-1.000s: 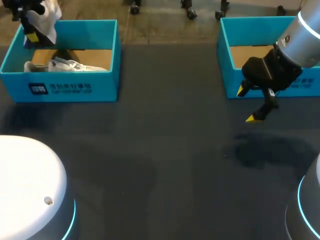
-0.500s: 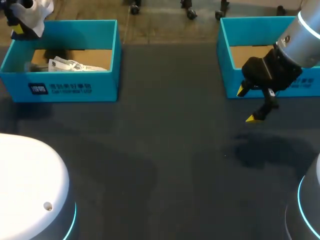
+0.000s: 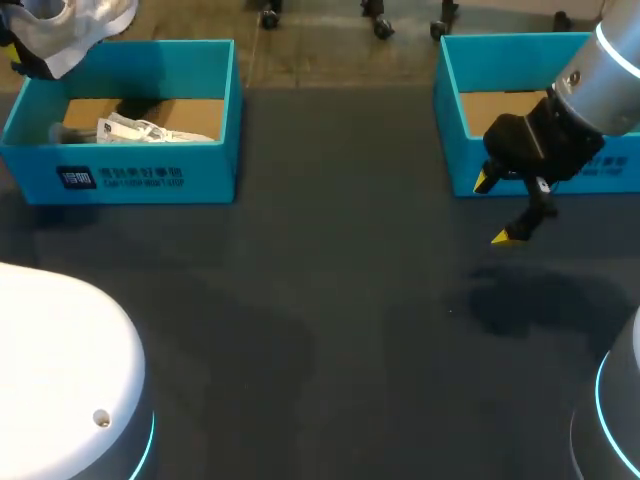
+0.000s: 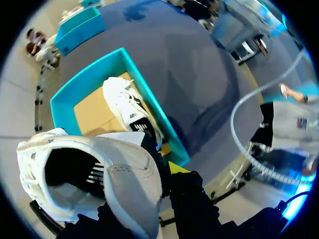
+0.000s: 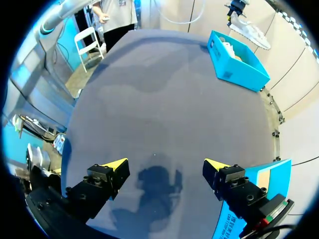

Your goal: Take the shoe out of the shoebox, open the shoe tongue, remove and reinsert the insole, then place the shoe into the shoebox

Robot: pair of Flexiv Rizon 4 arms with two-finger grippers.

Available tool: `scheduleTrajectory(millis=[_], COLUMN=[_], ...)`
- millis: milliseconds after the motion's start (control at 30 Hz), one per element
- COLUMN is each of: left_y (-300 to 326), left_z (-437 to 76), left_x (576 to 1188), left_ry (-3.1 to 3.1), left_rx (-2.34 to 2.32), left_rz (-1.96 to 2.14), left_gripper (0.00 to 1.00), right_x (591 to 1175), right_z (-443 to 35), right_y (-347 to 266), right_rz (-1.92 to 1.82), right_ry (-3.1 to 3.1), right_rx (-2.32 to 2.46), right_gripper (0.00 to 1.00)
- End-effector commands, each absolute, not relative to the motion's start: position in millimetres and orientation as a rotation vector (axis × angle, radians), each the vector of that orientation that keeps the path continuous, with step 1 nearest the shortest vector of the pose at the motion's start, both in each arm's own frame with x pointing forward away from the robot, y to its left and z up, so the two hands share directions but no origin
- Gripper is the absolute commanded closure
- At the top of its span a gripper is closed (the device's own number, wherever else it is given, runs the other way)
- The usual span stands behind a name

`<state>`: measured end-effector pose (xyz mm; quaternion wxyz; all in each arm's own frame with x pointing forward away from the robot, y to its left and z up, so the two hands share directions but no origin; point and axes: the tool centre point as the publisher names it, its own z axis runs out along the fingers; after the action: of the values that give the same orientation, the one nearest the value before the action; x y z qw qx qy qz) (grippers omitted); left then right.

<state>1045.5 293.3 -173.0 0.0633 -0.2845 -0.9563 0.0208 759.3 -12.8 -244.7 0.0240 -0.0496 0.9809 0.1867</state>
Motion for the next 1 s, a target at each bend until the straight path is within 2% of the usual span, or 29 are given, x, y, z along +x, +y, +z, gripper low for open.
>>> scheduleTrajectory(millis=[33,200,1000], left_y=[298.4,308.8,308.8], left_z=[-168.5,-163.1,-163.1], left_x=[1038.4,1046.0,1046.0], left_ry=[-2.448,-2.164,-2.164], left_rx=[-1.709,-2.009,-2.009], left_rz=[-0.229,-0.307,-0.307], left_gripper=[1.00,1.00,1.00], right_x=[759.2,759.2,759.2], right_z=[-245.5,-245.5,-245.5], right_y=[-12.3,-12.3,-12.3], right_rz=[0.574,0.574,0.574], right_ry=[3.035,3.035,3.035], right_rx=[-0.153,-0.153,-0.153], right_gripper=[0.00,0.00,0.00])
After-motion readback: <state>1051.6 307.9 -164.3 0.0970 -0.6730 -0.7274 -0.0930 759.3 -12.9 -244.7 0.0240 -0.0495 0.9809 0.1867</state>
